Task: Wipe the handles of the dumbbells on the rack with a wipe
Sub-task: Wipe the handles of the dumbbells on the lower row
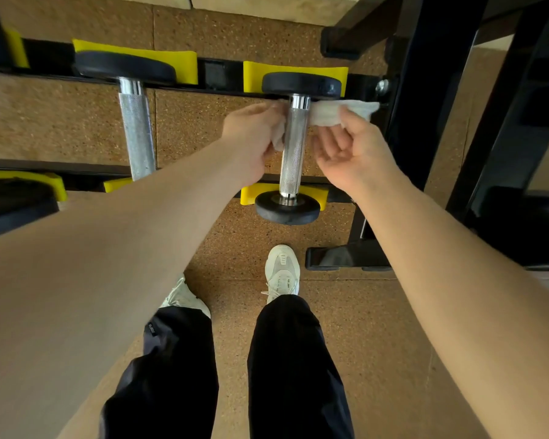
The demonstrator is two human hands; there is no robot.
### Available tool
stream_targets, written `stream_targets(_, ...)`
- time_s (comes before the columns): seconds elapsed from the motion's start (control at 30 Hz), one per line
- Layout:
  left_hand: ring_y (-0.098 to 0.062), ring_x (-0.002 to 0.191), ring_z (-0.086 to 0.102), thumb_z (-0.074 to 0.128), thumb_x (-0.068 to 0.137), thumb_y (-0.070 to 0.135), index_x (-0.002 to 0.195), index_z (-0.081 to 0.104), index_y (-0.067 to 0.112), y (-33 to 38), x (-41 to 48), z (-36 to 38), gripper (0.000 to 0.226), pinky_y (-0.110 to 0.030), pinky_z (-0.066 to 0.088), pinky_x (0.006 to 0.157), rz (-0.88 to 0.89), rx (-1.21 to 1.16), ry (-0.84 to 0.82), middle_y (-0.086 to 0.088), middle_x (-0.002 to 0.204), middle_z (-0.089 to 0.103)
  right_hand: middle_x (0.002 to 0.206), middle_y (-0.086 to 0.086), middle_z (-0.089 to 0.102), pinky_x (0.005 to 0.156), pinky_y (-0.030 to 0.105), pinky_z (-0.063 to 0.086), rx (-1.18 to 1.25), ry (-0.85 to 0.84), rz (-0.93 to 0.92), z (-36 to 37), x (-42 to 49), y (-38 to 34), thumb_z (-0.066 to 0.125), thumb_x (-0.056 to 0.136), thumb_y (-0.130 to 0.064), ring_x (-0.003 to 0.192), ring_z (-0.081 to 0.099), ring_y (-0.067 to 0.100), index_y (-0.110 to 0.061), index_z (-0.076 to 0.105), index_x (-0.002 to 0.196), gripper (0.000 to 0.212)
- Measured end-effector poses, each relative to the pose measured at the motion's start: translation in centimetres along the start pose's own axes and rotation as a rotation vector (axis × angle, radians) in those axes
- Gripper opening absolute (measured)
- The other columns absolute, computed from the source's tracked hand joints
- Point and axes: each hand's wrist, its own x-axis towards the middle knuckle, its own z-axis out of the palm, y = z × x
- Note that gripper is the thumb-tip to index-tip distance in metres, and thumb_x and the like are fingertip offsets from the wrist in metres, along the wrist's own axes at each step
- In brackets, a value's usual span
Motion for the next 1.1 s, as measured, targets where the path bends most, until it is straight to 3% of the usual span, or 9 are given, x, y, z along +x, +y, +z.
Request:
stream_targets(0.1,-0.004,0.060,0.059,0.058,0.100,0.011,0.116,0.070,0.013,0.4,-0.4,1.1,0.020,-0.024,0.052,0.068,0.097,0.128,0.001,-0.007,0.090,0.077,0.103,0.008,0.077,0.102,0.038,0.047,0.051,0.005,-0.043,-1.2,-0.7,0.1,0.070,0.090,-0.008,0.104,0.071,0.020,-0.009,0.061,0.121,0.033)
stream_targets(0.27,-0.015,0.078,0.059,0.062,0.100,0.026,0.098,0.072,0.025,-0.3,-1.6,-1.9,0.010,-0.037,0.060,0.090,0.150,0.034,0.143,0.000,0.087,0.071,0.117,0.008,0.073,0.103,0.040,0.047,-0.197,-0.161,-0.031,1.2,-0.8,1.9,0.063,0.096,-0.015,0.110,0.068,0.020,-0.012,0.060,0.120,0.024)
stream_targets(0.37,-0.017,0.079,0.060,0.064,0.099,0.027,0.092,0.073,0.026,-0.7,-2.0,-1.6,0.012,-0.040,0.059,0.093,0.147,-0.038,0.128,-0.004,0.090,0.072,0.117,0.010,0.073,0.100,0.041,0.049,-0.163,-0.139,-0.032,1.2,-0.8,1.6,0.061,0.097,-0.014,0.108,0.070,0.022,-0.011,0.057,0.126,0.029)
stream_targets(0.5,-0.014,0.083,0.069,0.067,0.097,0.028,0.092,0.073,0.025,-0.6,-1.7,1.4,0.008,-0.038,0.060,0.089,0.113,0.056,0.067,0.000,0.089,0.077,0.110,0.009,0.075,0.110,0.040,0.042,0.048,-0.072,-0.076,-1.1,-1.0,-0.3,0.059,0.097,-0.010,0.110,0.068,0.022,-0.008,0.060,0.120,0.023)
stream_targets(0.67,-0.012,0.067,0.064,0.070,0.094,0.012,0.092,0.074,0.017,-1.0,-1.5,0.0,0.007,-0.025,0.055,0.063,0.205,0.080,0.114,0.000,0.084,0.074,0.107,0.007,0.075,0.105,0.038,0.045,-0.123,-0.132,-0.075,-0.2,-1.4,1.0,0.062,0.096,-0.010,0.105,0.069,0.019,-0.011,0.061,0.110,0.015)
stream_targets(0.8,-0.012,0.089,0.070,0.069,0.094,0.013,0.087,0.072,0.027,-2.3,-2.3,-2.8,0.016,-0.026,0.061,0.079,0.276,0.152,0.140,0.007,0.094,0.071,0.107,0.009,0.076,0.097,0.039,0.054,-0.185,-0.062,-0.062,0.6,-1.0,2.1,0.069,0.092,-0.011,0.099,0.073,0.022,-0.010,0.063,0.114,0.023)
stream_targets(0.9,-0.006,0.085,0.069,0.070,0.094,0.017,0.088,0.071,0.031,-3.1,-1.9,-1.8,0.016,-0.027,0.059,0.084,0.315,0.225,0.116,0.009,0.090,0.073,0.112,0.011,0.074,0.088,0.034,0.057,-0.025,0.017,-0.075,-1.0,-1.2,1.2,0.070,0.090,-0.007,0.096,0.074,0.020,-0.011,0.059,0.121,0.034)
stream_targets(1.0,-0.012,0.087,0.072,0.069,0.093,0.011,0.087,0.073,0.032,-2.5,-0.7,-0.2,0.022,-0.037,0.062,0.083,0.307,0.292,0.111,0.005,0.094,0.076,0.116,0.010,0.072,0.091,0.032,0.056,0.030,0.024,-0.116,-2.7,-1.6,0.5,0.067,0.092,-0.005,0.098,0.072,0.019,-0.015,0.058,0.113,0.025)
stream_targets(1.1,-0.012,0.092,0.071,0.070,0.092,0.008,0.082,0.077,0.029,-2.1,-0.6,-1.2,0.024,-0.033,0.062,0.081,0.328,0.358,0.127,0.008,0.097,0.075,0.117,0.006,0.072,0.096,0.032,0.053,-0.136,-0.021,-0.105,-2.6,-1.7,1.1,0.069,0.091,-0.009,0.106,0.070,0.017,-0.017,0.062,0.120,0.032)
